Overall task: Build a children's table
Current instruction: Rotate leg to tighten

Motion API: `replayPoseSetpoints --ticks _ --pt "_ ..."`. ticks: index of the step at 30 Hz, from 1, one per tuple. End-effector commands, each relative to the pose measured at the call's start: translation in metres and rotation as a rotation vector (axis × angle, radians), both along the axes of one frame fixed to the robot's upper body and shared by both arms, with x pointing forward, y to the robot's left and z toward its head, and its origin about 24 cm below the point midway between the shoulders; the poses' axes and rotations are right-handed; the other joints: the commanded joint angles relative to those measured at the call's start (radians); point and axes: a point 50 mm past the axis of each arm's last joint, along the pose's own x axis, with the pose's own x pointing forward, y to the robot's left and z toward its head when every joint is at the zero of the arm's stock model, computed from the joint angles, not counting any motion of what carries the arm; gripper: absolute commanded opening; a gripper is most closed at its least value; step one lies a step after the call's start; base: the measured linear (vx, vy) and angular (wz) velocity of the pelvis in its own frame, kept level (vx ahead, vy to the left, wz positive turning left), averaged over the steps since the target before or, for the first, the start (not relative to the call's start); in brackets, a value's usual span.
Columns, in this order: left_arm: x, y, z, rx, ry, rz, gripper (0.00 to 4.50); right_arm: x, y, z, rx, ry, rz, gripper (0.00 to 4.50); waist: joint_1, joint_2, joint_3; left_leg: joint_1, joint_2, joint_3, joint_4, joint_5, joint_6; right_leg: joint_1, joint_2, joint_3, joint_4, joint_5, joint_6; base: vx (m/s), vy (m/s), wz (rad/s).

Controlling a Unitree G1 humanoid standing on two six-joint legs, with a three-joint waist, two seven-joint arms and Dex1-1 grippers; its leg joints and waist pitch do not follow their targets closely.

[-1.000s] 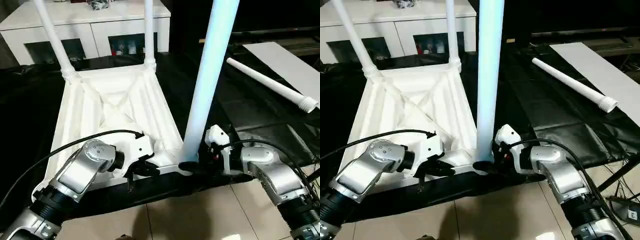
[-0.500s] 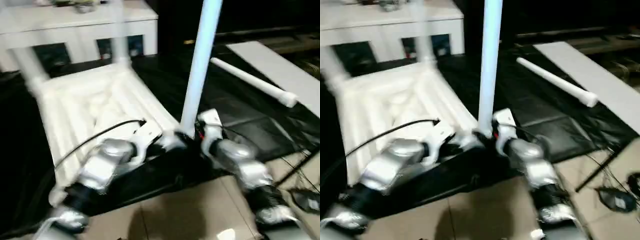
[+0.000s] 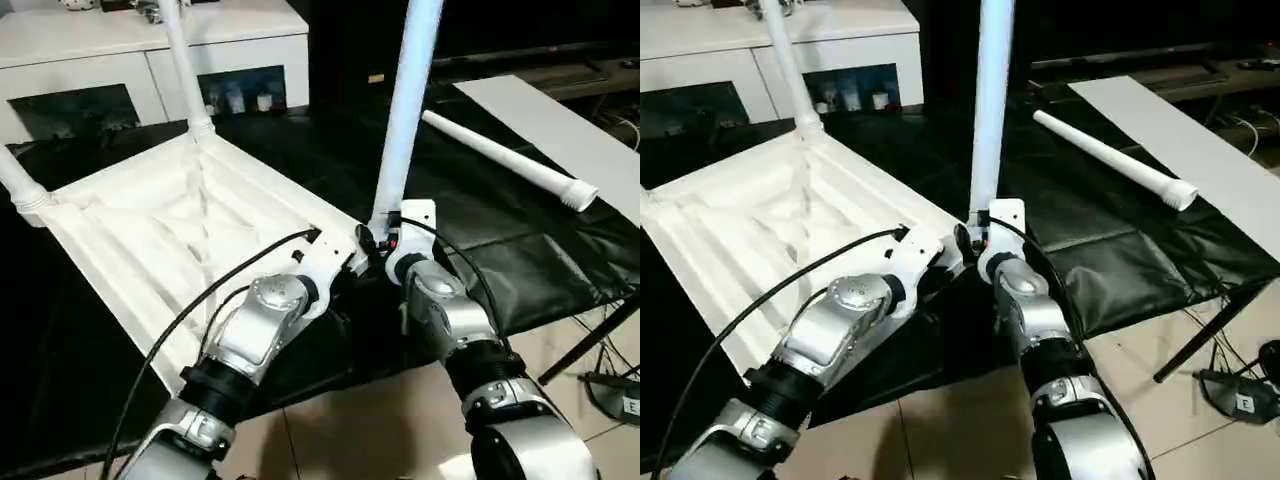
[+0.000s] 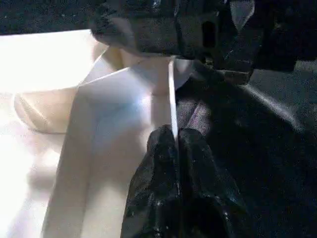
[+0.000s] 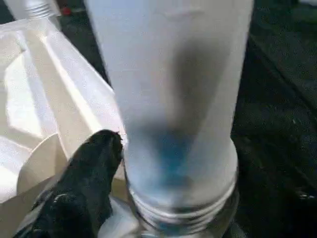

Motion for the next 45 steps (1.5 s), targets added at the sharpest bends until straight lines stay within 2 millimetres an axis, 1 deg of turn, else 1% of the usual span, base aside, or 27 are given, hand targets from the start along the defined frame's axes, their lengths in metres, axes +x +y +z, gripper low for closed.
replayPoseSetpoints --ticks 1,2,3,4,6,8,9,11,12,13,14,15,16,19,21,24,25,27,28,31,33,34,39,40,42,44,45 --pt "-0.002 0.013 -0.007 0.021 0.02 0.003 0.0 -0.001 -0.002 0.008 -0.051 -0.059 0.053 3.98 0.007 -0.009 -0.056 0.007 0.024 -0.006 -0.069 -0.252 0.037 0.047 -0.042 0.033 -0.082 -0.193 -0.193 0.0 0.0 0.0" --pt "-0.004 0.017 -0.007 0.021 0.022 -0.013 0.0 -0.003 -0.005 0.01 -0.099 -0.081 0.089 3.98 0.008 -0.009 -0.055 0.008 0.024 -0.005 -0.07 -0.254 0.037 0.047 -0.041 0.033 -0.083 -0.198 -0.192 0.0 0.0 0.0" --pt "-0.007 0.021 -0.007 0.03 0.018 -0.054 0.0 -0.006 -0.011 0.013 -0.174 -0.118 0.133 3.98 0.016 -0.012 -0.056 0.007 0.026 -0.006 -0.07 -0.243 0.036 0.05 -0.041 0.033 -0.082 -0.201 -0.178 0.0 0.0 0.0" --pt "-0.012 0.026 -0.009 0.044 0.043 -0.1 0.0 -0.013 -0.013 0.014 -0.2 -0.132 0.221 3.98 0.016 -0.012 -0.056 0.007 0.026 -0.006 -0.07 -0.243 0.036 0.05 -0.041 0.033 -0.082 -0.201 -0.178 0.0 0.0 0.0" --pt "-0.022 0.036 -0.012 0.069 0.085 -0.196 0.0 -0.027 -0.019 0.015 -0.19 -0.128 0.387 3.98 0.02 -0.005 -0.056 0.01 0.028 -0.005 -0.069 -0.239 0.055 0.046 -0.039 0.037 -0.077 -0.156 -0.19 0.0 0.0 0.0" --pt "-0.03 0.044 -0.011 0.056 0.135 -0.253 0.0 -0.041 -0.026 0.015 -0.192 -0.118 0.533 3.98 0.024 -0.006 -0.055 0.011 0.03 -0.006 -0.07 -0.25 0.06 0.051 -0.038 0.036 -0.076 -0.149 -0.191 0.0 0.0 0.0" --pt "-0.032 0.047 -0.009 0.042 0.152 -0.277 0.0 -0.046 -0.03 0.015 -0.181 -0.109 0.575 3.98 0.025 -0.005 -0.052 0.014 0.033 -0.004 -0.074 -0.27 0.06 0.045 -0.037 0.038 -0.079 -0.163 -0.204 0.0 0.0 0.0" --pt "-0.036 0.05 -0.008 0.043 0.168 -0.323 0.0 -0.051 -0.034 0.016 -0.168 -0.098 0.616 3.98 0.025 -0.004 -0.049 0.014 0.033 -0.005 -0.076 -0.291 0.052 0.044 -0.038 0.039 -0.081 -0.192 -0.213 0.0 0.0 0.0" --pt "-0.041 0.052 -0.006 0.057 0.168 -0.397 0.0 -0.055 -0.037 0.016 -0.155 -0.085 0.659 3.98 0.027 -0.001 -0.049 0.014 0.031 -0.007 -0.077 -0.303 0.049 0.045 -0.037 0.037 -0.082 -0.211 -0.208 0.0 0.0 0.0" --pt "-0.051 0.056 -0.005 0.079 0.205 -0.513 0.0 -0.063 -0.041 0.015 -0.148 -0.048 0.741 3.98 0.025 -0.007 -0.048 0.016 0.033 -0.008 -0.079 -0.321 0.044 0.043 -0.038 0.038 -0.083 -0.235 -0.202 0.0 0.0 0.0" --pt "-0.051 0.056 -0.005 0.079 0.205 -0.513 0.0 -0.063 -0.041 0.015 -0.148 -0.048 0.741 3.98 0.028 -0.005 -0.049 0.016 0.033 -0.01 -0.079 -0.324 0.044 0.046 -0.04 0.038 -0.082 -0.242 -0.198 0.0 0.0 0.0" --pt "-0.054 0.058 -0.003 0.083 0.218 -0.55 0.0 -0.066 -0.042 0.015 -0.151 -0.032 0.778 3.98 0.026 -0.003 -0.047 0.016 0.033 -0.008 -0.08 -0.324 0.041 0.041 -0.038 0.04 -0.082 -0.247 -0.199 0.0 0.0 0.0" --pt "-0.055 0.059 -0.001 0.079 0.223 -0.562 0.0 -0.069 -0.043 0.015 -0.153 -0.013 0.819 3.98 0.028 -0.004 -0.047 0.023 0.034 -0.005 -0.078 -0.331 0.039 0.036 -0.037 0.042 -0.085 -0.248 -0.203 0.0 0.0 0.0" --pt "-0.051 0.062 -0.002 0.111 0.21 -0.547 0.0 -0.068 -0.042 0.014 -0.167 0.008 0.85 3.98 0.037 -0.003 -0.047 0.023 0.034 -0.004 -0.077 -0.323 0.03 0.035 -0.039 0.044 -0.084 -0.248 -0.21 0.0 0.0 0.0" --pt "-0.05 0.066 -0.003 0.13 0.22 -0.547 0.0 -0.066 -0.041 0.014 -0.172 0.016 0.862 3.73 0.039 -0.007 -0.047 0.021 0.034 -0.004 -0.078 -0.314 0.024 0.037 -0.039 0.044 -0.082 -0.242 -0.207 0.0 0.0 0.0" --pt "-0.049 0.068 -0.003 0.139 0.219 -0.54 0.0 -0.066 -0.041 0.012 -0.174 0.03 0.878 3.53 0.038 -0.006 -0.049 0.019 0.032 -0.005 -0.078 -0.301 0.023 0.04 -0.04 0.044 -0.079 -0.233 -0.204 0.0 0.0 0.0" --pt "-0.05 0.068 -0.003 0.14 0.22 -0.54 0.0 -0.066 -0.041 0.012 -0.174 0.035 0.882 3.29 0.038 -0.006 -0.05 0.018 0.032 -0.005 -0.076 -0.295 0.024 0.041 -0.04 0.044 -0.079 -0.224 -0.204 0.0 0.0 0.0" --pt "-0.05 0.069 -0.003 0.139 0.226 -0.545 0.0 -0.066 -0.041 0.012 -0.169 0.052 0.899 3.2 0.038 -0.007 -0.051 0.016 0.031 -0.005 -0.076 -0.276 0.028 0.044 -0.04 0.044 -0.077 -0.204 -0.207 0.0 0.0 0.0" --pt "-0.051 0.07 -0.003 0.137 0.228 -0.547 0.0 -0.066 -0.041 0.012 -0.17 0.055 0.902 3.2 0.039 -0.013 -0.051 0.015 0.031 -0.004 -0.075 -0.267 0.032 0.044 -0.04 0.043 -0.077 -0.198 -0.209 0.0 0.0 0.0" --pt "-0.05 0.07 -0.003 0.138 0.23 -0.545 0.0 -0.067 -0.041 0.011 -0.165 0.067 0.913 2.87 0.04 -0.009 -0.051 0.017 0.031 -0.004 -0.074 -0.264 0.035 0.043 -0.041 0.043 -0.076 -0.207 -0.21 0.0 0.0 0.0" --pt "-0.05 0.071 -0.004 0.144 0.23 -0.543 0.0 -0.068 -0.041 0.01 -0.163 0.074 0.919 2.78 0.04 -0.009 -0.051 0.017 0.032 -0.005 -0.074 -0.268 0.034 0.043 -0.041 0.043 -0.076 -0.214 -0.209 0.0 0.0 0.0" --pt "-0.05 0.072 -0.004 0.148 0.232 -0.542 0.0 -0.069 -0.042 0.009 -0.167 0.077 0.917 2.76 0.04 -0.005 -0.051 0.018 0.032 -0.005 -0.075 -0.273 0.031 0.042 -0.041 0.043 -0.077 -0.216 -0.208 0.0 0.0 0.0" --pt "-0.049 0.074 -0.004 0.15 0.227 -0.522 0.0 -0.066 -0.043 0.007 -0.156 0.078 0.866 2.67 0.04 -0.007 -0.052 0.017 0.031 -0.005 -0.074 -0.267 0.03 0.044 -0.04 0.043 -0.075 -0.201 -0.211 0.0 0.0 0.0" --pt "-0.047 0.073 -0.004 0.145 0.22 -0.504 0.0 -0.062 -0.043 0.006 -0.156 0.07 0.819 2.67 0.039 -0.009 -0.051 0.017 0.03 -0.004 -0.074 -0.269 0.031 0.043 -0.04 0.043 -0.076 -0.206 -0.211 0.0 0.0 0.0" --pt "-0.035 0.069 -0.006 0.123 0.176 -0.387 0.0 -0.046 -0.045 0.0 -0.145 0.069 0.588 2.66 0.035 -0.008 -0.049 0.017 0.028 -0.003 -0.075 -0.281 0.02 0.039 -0.04 0.042 -0.079 -0.234 -0.211 0.0 0.0 0.0" --pt "-0.023 0.059 -0.01 0.085 0.15 -0.234 0.0 -0.032 -0.045 -0.01 -0.104 0.092 0.337 2.66 0.027 -0.01 -0.046 0.019 0.024 -0.005 -0.076 -0.319 -0.009 0.035 -0.042 0.041 -0.084 -0.324 -0.196 -0.031 0.001 -0.02" --pt "-0.019 0.056 -0.012 0.074 0.15 -0.192 0.0 -0.029 -0.045 -0.012 -0.084 0.106 0.273 2.65 0.023 -0.01 -0.045 0.021 0.022 -0.01 -0.077 -0.347 -0.027 0.035 -0.044 0.037 -0.09 -0.387 -0.174 -0.063 0.001 -0.05"
